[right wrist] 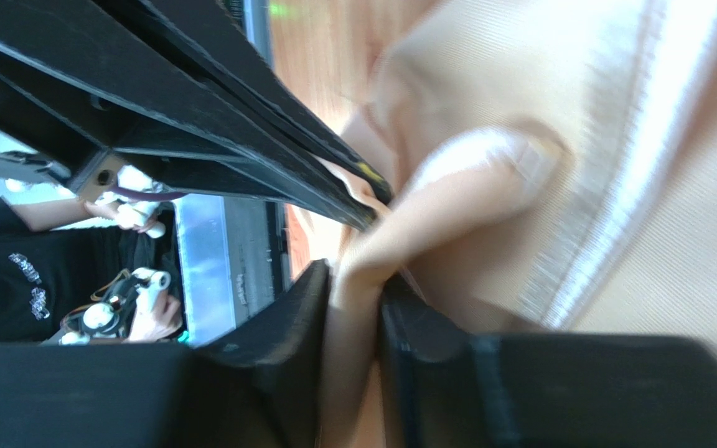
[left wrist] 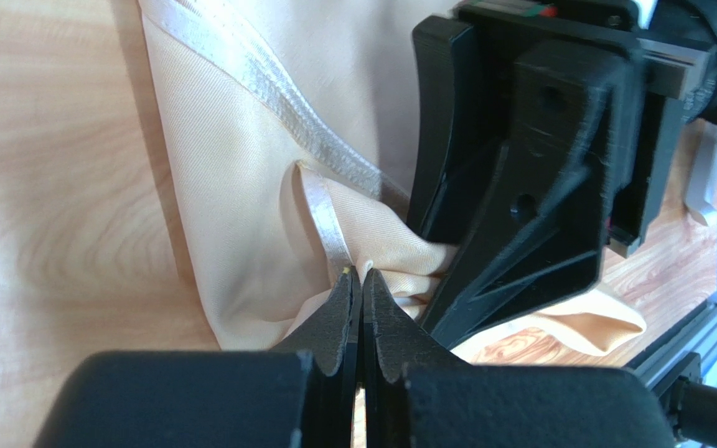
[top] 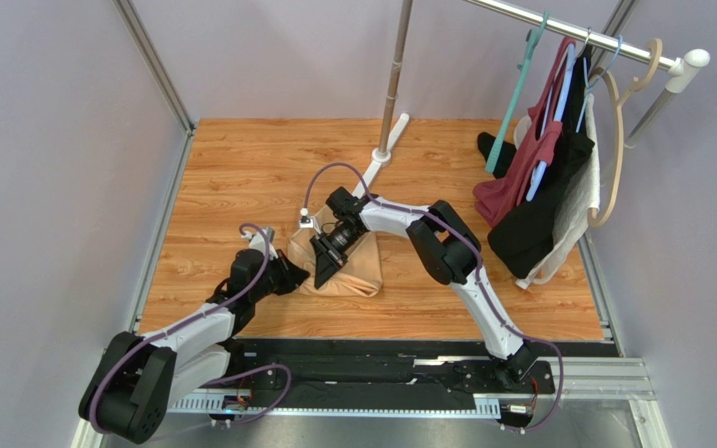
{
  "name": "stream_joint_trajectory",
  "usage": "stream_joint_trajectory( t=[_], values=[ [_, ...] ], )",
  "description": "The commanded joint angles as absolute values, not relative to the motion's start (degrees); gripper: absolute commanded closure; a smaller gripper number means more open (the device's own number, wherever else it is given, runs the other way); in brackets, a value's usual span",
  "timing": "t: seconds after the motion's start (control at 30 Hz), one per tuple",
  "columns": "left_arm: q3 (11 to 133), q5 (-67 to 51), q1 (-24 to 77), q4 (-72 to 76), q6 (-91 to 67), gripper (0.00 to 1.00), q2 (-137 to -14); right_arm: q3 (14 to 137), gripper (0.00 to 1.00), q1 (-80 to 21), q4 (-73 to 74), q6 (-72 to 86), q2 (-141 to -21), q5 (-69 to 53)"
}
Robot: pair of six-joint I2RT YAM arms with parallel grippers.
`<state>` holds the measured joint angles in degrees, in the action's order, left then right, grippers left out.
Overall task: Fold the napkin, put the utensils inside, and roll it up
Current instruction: Roll the napkin with the utensil
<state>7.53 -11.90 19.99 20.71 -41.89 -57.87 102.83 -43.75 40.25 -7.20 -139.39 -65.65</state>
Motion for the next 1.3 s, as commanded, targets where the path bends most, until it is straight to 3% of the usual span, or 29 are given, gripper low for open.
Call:
stream_joint_trajectory(
  t=[0.0,0.1,0.13,0.2,0.47,0.7,0.9,1.03,1.27],
  values=[
    [11.95,-8.09,19.86,11.43,-43.86,1.00,-56.78,99.50,0.69,-41.84,38.32,-7.30,-137.12,-52.74],
    [12.57,-7.73,19.86,9.41,-44.03,1.00,-56.43,97.57,0.52,-41.05,35.60,-5.45,-134.31,-50.81],
    [12.74,-7.82,19.86,9.06,-44.03,1.00,-56.34,96.95,0.51,-40.78,33.51,-4.93,-133.43,-49.93],
    [12.66,-7.56,19.78,8.53,-44.30,1.00,-55.90,93.72,0.23,-39.99,30.43,-2.82,-131.06,-49.22],
    [13.27,-6.42,19.86,6.33,-45.35,1.00,-54.67,85.44,0.21,-38.06,19.79,-1.85,-120.16,-43.16],
    [13.18,-6.68,19.78,7.21,-44.39,1.00,-54.93,82.62,0.24,-37.71,18.46,-1.85,-120.32,-44.56],
    [12.92,-8.96,19.86,8.79,-43.59,1.00,-54.06,82.70,0.39,-39.37,16.61,-0.44,-121.46,-45.70],
    [13.18,-9.14,19.86,7.74,-43.68,1.00,-51.51,82.71,0.56,-40.43,17.14,-0.35,-121.73,-46.93],
    [12.92,-6.95,19.78,2.73,-44.74,1.00,-44.31,81.65,0.63,-42.45,19.95,-2.02,-121.99,-47.90]
  ],
)
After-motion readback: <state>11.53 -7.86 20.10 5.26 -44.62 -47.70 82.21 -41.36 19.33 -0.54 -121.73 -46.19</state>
